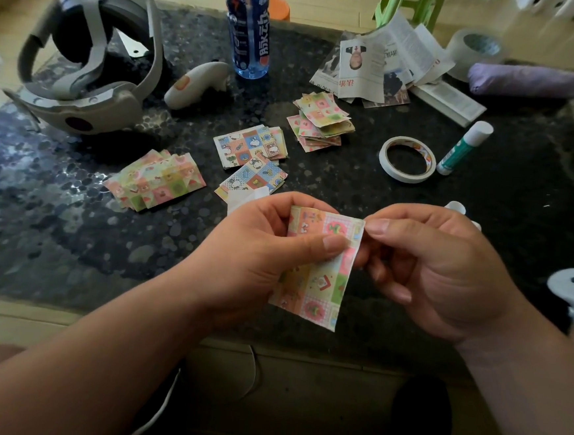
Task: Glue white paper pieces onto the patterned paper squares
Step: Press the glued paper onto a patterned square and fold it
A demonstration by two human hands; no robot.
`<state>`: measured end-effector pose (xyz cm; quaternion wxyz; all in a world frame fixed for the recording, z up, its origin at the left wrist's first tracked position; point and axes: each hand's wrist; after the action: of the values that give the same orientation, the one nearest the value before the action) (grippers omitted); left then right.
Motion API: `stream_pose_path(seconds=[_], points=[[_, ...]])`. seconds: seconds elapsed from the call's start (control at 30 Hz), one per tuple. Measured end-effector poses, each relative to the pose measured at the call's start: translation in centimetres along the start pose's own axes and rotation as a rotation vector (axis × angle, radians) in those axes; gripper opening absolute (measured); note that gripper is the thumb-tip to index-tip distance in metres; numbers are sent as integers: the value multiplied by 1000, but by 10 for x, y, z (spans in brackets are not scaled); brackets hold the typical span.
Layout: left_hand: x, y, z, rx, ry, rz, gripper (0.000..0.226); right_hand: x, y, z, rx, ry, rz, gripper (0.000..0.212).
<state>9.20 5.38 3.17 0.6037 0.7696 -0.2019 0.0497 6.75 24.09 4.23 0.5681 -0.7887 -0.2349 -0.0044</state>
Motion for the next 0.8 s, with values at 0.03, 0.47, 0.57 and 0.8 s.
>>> stream_pose_path(seconds=[0.03,0.47,0.57,0.8], points=[[0,0,0,-2,-1,0,25,0,0,0,0,3,2,18],[-3,-4,3,4,-8,-19,26,1,0,-3,0,33,-1,14],[-3,-5,2,-39,-3,-30,29,1,-1,-4,12,33,-10,14],[-10,-6,18,-783,89,-500,45,0,0,-5,55,37,-75,25]])
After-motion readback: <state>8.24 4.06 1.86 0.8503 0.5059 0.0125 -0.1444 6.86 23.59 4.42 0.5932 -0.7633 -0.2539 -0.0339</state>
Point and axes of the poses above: each hand's wrist, its own x-axis away from the middle knuckle, its own z-axis out of the back of the hand, y = z × x, and after that the axes turned 8 degrees about -x, right-handed
